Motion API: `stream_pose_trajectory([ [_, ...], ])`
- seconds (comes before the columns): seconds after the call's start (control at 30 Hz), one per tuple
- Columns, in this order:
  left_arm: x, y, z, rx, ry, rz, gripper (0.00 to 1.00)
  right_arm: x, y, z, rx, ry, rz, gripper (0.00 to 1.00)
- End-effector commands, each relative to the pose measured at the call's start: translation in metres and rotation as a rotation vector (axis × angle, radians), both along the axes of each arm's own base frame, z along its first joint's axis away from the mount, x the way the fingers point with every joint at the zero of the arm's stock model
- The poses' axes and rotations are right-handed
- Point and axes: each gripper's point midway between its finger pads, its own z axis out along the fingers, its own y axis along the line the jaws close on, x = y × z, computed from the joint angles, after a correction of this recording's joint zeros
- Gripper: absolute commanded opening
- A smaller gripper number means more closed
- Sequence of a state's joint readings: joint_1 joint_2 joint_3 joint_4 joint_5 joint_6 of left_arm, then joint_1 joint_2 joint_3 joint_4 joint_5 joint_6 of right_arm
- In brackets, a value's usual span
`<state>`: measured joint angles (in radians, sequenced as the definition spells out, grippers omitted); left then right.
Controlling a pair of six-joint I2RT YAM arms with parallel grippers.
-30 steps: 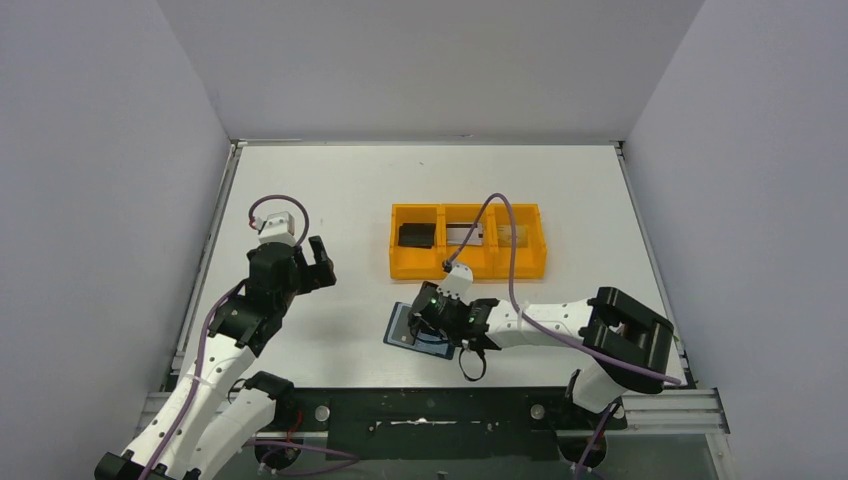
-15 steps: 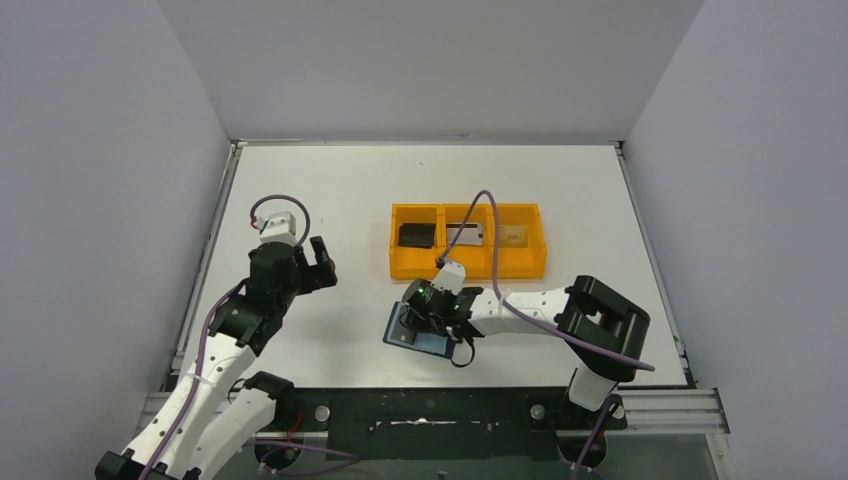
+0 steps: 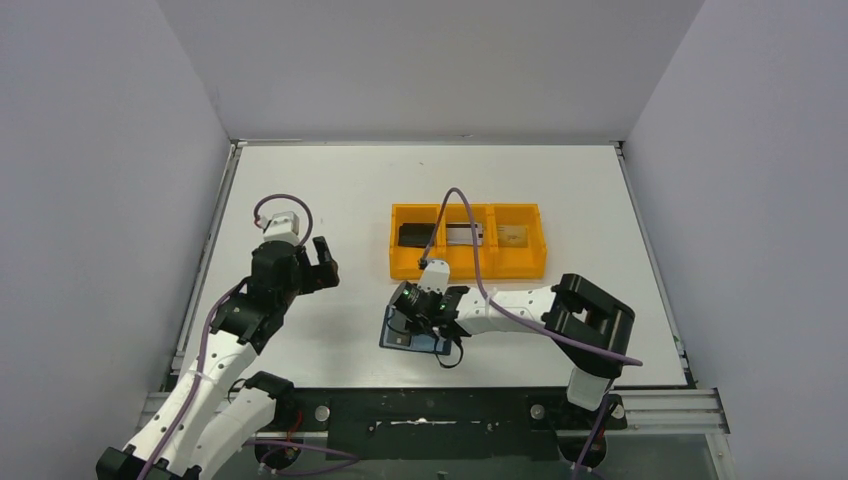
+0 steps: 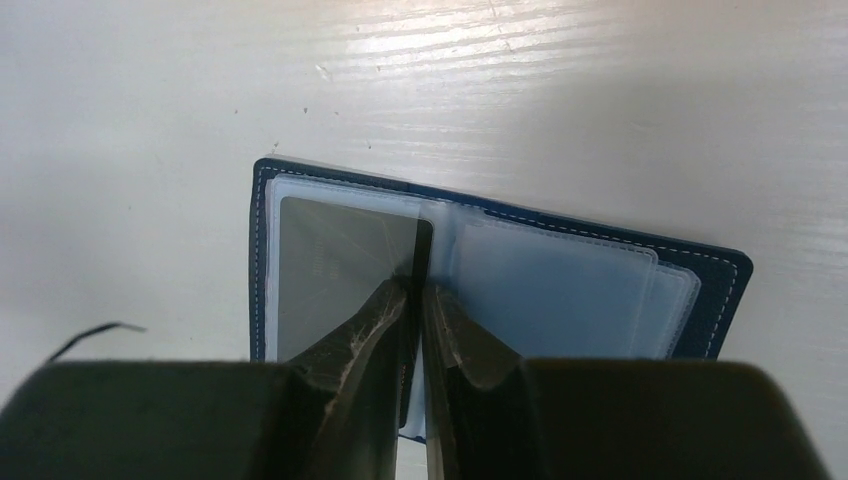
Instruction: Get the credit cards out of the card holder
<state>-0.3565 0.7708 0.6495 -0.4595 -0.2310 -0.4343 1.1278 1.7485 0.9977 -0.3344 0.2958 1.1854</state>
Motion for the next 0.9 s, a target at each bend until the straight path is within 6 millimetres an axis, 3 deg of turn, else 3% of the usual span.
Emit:
stream_pose_trajectory([
  [0.0,0.009,-0.009,0.007,-0.022,-0.050,-0.045,0.93,-0.002,0.014,0.012,-0.002,-0.035,0.092,0.11],
  [0.13,0.008,-0.022,0.000,-0.041,-0.020,-0.111,0.90,0.001,0.023,0.028,0.050,-0.082,0.112,0.11],
  [0.4,0.004,-0.050,-0.011,-0.119,0.049,-0.234,0.81,0.000,0.022,0.043,0.202,-0.082,0.091,0.34],
  [0.7,-0.029,-0.109,-0.036,-0.399,0.247,-0.436,0.60,-0.004,0.014,0.020,0.178,-0.015,0.046,0.33],
  [0.87,-0.048,-0.136,-0.047,-0.449,0.350,-0.532,0.51,-0.004,-0.005,0.003,0.129,0.048,-0.047,0.30],
])
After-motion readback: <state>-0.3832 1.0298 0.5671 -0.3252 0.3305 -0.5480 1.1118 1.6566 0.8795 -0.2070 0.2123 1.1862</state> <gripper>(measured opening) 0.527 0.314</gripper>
